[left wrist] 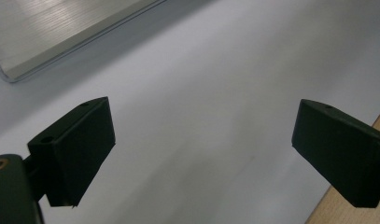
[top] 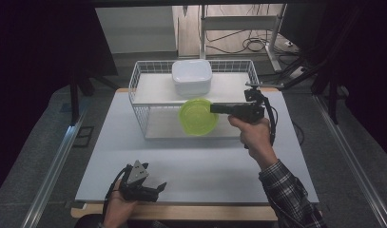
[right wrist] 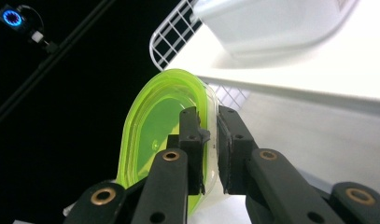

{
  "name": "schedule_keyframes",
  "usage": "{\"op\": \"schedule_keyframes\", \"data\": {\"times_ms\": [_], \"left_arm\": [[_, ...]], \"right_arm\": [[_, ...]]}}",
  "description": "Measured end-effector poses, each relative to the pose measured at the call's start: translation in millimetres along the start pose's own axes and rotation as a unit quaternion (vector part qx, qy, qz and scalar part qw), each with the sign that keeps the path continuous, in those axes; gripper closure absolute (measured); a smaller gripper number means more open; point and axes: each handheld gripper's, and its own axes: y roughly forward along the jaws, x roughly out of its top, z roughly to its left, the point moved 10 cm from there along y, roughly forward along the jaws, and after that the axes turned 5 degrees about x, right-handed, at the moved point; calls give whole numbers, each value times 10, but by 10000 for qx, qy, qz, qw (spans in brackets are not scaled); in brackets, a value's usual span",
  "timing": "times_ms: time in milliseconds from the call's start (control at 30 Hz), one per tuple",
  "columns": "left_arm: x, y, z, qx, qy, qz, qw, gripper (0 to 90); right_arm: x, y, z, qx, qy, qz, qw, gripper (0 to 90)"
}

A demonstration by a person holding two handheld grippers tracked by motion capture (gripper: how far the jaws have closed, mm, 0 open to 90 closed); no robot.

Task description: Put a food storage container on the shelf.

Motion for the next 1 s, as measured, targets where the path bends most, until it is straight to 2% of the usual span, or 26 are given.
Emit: {"op": "schedule_keyframes", "data": {"times_ms": [233, 500, 800, 1000], "left_arm": [[2, 1, -3, -11, -10, -12, 10000, 55], [5, -8, 6, -1, -30, -27, 10000, 55], [-5, -6, 3, -79, -90, 3, 9999, 50], [-12, 0, 0, -84, -81, 32, 9999, 48]], "right_arm": [[277, -17, 116, 3, -42, -180, 9998, 815], [587, -1, 212, -119, -139, -346, 9992, 815], [924, 61, 252, -243, -138, -565, 9980, 815], [1110, 122, 215, -404, -78, -679, 9968, 815]]}}
